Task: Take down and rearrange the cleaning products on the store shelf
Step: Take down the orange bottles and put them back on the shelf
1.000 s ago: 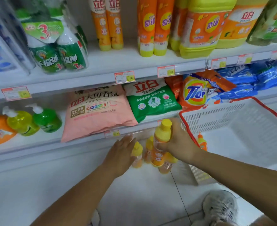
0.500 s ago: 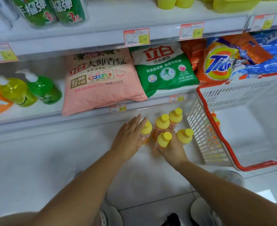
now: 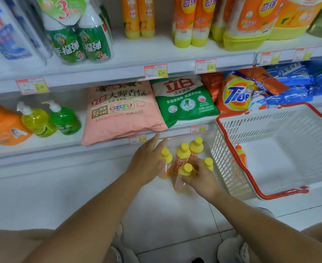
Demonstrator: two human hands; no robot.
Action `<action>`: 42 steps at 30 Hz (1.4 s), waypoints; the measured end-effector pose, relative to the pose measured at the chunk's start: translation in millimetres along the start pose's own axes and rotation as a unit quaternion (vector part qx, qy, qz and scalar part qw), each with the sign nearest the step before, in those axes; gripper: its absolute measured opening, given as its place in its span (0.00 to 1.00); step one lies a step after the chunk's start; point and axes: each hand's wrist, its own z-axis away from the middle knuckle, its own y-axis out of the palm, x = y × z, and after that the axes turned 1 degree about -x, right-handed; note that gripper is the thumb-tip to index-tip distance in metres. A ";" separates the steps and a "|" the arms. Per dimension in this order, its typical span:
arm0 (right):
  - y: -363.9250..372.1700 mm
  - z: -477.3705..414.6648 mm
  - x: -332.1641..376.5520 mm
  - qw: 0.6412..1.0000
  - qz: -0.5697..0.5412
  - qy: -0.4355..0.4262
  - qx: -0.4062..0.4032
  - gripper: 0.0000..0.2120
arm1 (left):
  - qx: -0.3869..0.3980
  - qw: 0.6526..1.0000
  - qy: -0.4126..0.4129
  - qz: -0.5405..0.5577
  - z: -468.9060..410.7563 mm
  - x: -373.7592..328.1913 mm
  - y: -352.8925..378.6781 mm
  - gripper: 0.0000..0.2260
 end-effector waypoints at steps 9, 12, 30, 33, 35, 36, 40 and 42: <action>-61.4 2.8 87.8 0.986 -0.074 -0.113 -0.095 0.19 | -0.109 0.993 -0.032 -0.015 -2.6 -10.5 -103.6 0.28; -85.2 -12.1 125.2 0.977 -0.073 -0.163 -0.112 0.15 | -0.154 0.987 -0.046 -0.021 -23.1 -0.7 -133.3 0.28; -57.6 -292.2 326.5 0.949 -0.017 -0.296 -0.105 0.36 | -0.310 0.924 -0.113 0.195 -269.4 78.9 -210.1 0.26; -50.4 -326.6 337.8 0.958 -0.066 -0.264 -0.087 0.45 | -0.321 0.918 -0.108 0.208 -282.9 89.4 -200.4 0.30; -48.0 -343.7 342.5 0.952 -0.131 -0.270 -0.061 0.48 | -0.336 0.908 -0.121 0.218 -284.7 95.7 -196.6 0.32; -47.8 -350.3 343.9 0.950 -0.145 -0.272 -0.055 0.47 | -0.343 0.904 -0.127 0.222 -285.4 97.7 -195.6 0.31; -48.2 -350.9 343.5 0.953 -0.124 -0.271 -0.062 0.34 | -0.360 0.903 -0.095 0.213 -289.6 97.6 -194.4 0.30; -49.1 -341.3 338.7 0.954 -0.095 -0.271 -0.084 0.32 | -0.350 0.906 -0.086 0.221 -286.2 92.9 -196.0 0.30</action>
